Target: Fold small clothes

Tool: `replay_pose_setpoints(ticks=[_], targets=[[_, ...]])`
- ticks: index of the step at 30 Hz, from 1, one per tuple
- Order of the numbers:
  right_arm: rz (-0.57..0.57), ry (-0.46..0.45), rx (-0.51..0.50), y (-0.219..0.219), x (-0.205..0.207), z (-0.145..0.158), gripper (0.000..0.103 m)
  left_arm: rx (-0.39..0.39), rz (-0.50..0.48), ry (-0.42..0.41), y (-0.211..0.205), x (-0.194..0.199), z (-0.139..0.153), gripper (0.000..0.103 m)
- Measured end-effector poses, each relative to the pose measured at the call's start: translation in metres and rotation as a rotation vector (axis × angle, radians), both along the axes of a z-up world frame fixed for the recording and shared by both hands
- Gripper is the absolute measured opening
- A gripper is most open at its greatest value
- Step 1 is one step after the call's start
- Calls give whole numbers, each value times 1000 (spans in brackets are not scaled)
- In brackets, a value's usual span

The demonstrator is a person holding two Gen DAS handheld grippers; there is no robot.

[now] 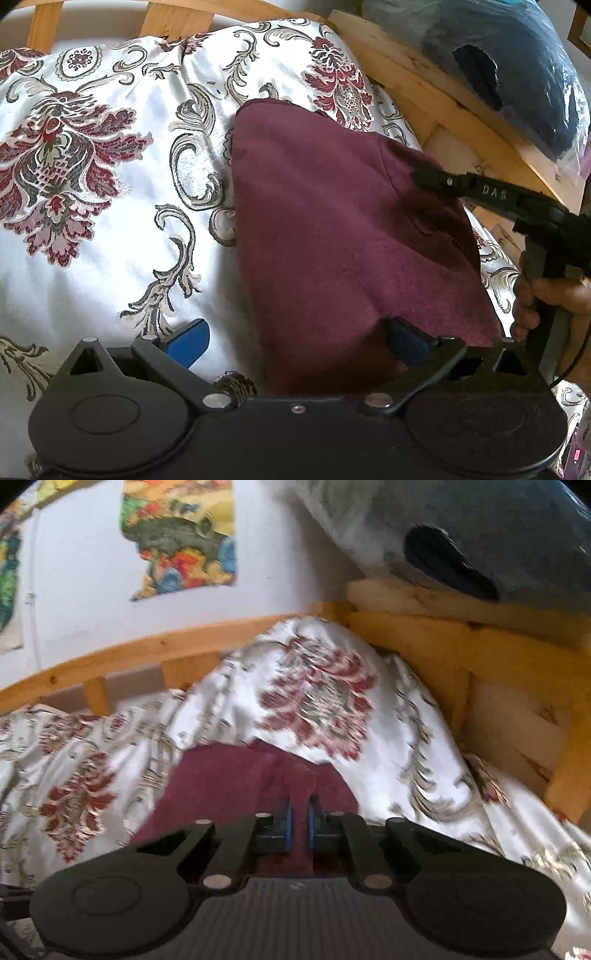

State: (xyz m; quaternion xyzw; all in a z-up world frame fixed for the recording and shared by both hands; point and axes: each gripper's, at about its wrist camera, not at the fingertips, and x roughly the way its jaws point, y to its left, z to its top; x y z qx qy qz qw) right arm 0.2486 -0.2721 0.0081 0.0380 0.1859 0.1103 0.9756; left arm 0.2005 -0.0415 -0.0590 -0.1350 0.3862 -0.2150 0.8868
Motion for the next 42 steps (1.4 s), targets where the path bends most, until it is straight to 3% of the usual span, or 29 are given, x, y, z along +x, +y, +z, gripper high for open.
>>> replay_pose_setpoints(ticks=[5, 9, 10, 12, 13, 16, 18, 20, 25, 30, 35, 42], targets=[[16, -39, 22, -10, 18, 23, 9, -21, 12, -24, 4, 0, 0, 102], [5, 77, 54, -22, 36, 4, 11, -43, -5, 2, 5, 5, -3, 102], [-8, 92, 74, -27, 36, -3, 16, -50, -8, 7, 5, 5, -5, 102], [-22, 92, 142, -37, 32, -11, 43, -67, -12, 20, 7, 7, -6, 102], [-22, 95, 200, -44, 32, -14, 51, -72, -14, 24, 8, 7, -7, 102], [29, 110, 337, -61, 37, -20, 64, -107, -30, 39, 13, 9, -6, 102], [83, 130, 382, -67, 47, -21, 82, -160, -41, 51, 18, 11, -7, 102], [127, 149, 410, -70, 57, -24, 91, -220, -60, 62, 22, 13, -9, 102], [141, 191, 461, -77, 86, -33, 94, -332, -125, 94, 26, 18, -14, 102], [173, 249, 524, -78, 109, -54, 100, -305, -147, 117, 20, 22, -19, 102], [236, 203, 420, -64, 107, -66, 103, -271, -169, 92, 16, 20, -22, 102], [245, 183, 465, -70, 103, -70, 103, -273, -169, 91, 17, 22, -23, 102]])
